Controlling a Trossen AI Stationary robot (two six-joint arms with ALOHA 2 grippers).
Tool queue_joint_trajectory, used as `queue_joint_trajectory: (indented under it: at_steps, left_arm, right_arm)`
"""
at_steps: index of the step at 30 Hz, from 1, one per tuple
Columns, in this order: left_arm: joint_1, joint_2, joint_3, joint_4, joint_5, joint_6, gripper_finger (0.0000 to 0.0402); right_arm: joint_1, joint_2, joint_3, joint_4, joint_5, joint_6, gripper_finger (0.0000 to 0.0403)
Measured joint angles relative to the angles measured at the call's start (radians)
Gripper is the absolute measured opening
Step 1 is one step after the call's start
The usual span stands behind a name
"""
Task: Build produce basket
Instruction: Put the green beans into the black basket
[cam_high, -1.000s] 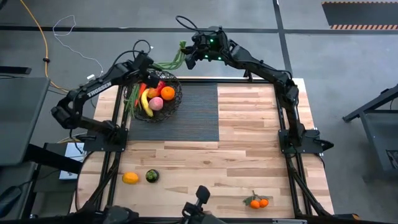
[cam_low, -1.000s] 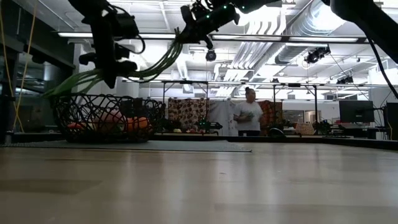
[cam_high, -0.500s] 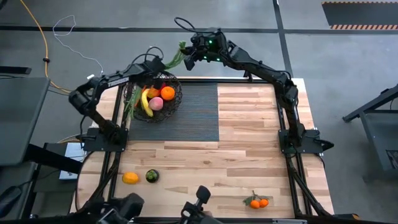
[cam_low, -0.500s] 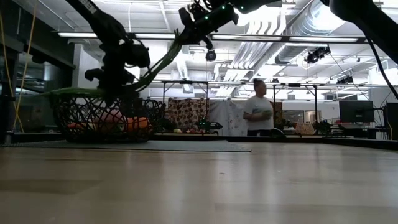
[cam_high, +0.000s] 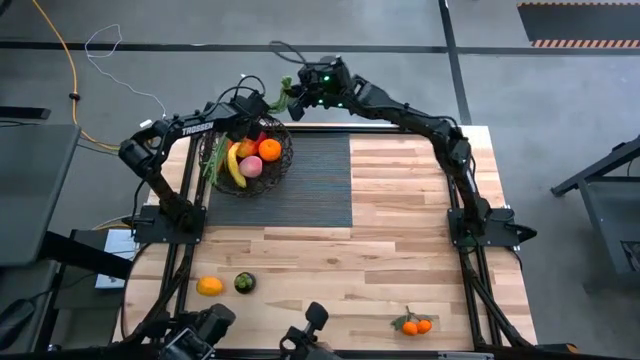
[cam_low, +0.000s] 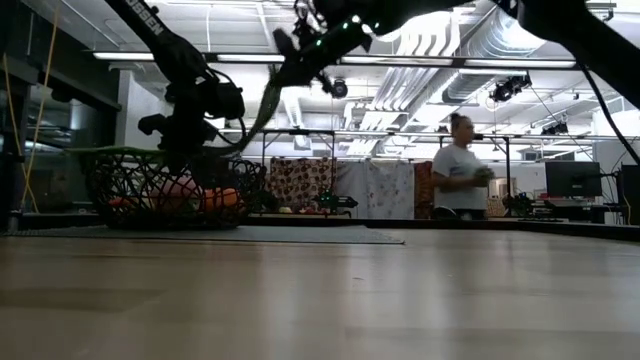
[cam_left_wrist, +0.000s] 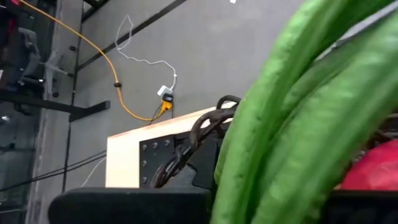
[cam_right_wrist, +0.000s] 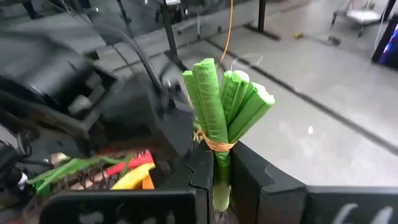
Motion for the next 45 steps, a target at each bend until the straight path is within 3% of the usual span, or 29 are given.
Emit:
queue_joint_trajectory:
  at_steps: [11,17,29,35,45]
  left_arm:
    - [0.014,0.009,0.0,0.079,0.005,-0.028,0.0]
    - [0.037,-0.004,0.015,0.126,0.084,-0.227,0.0]
    - [0.016,-0.009,0.016,0.003,0.125,-0.069,0.0]
    - [0.016,-0.009,0.015,-0.107,0.192,-0.067,0.0]
    - [0.039,0.002,0.015,-0.089,0.25,-0.07,0.0]
  right_arm:
    - [0.003,0.065,0.0,0.02,-0.035,0.013,0.0023]
    - [0.002,0.061,0.0,0.018,-0.036,0.007,0.0023]
    - [-0.013,0.061,0.0,0.019,-0.036,0.007,0.0023]
    - [-0.018,0.061,0.0,0.019,-0.035,0.015,0.0023]
    - [-0.018,0.061,0.0,0.019,-0.036,0.018,0.0023]
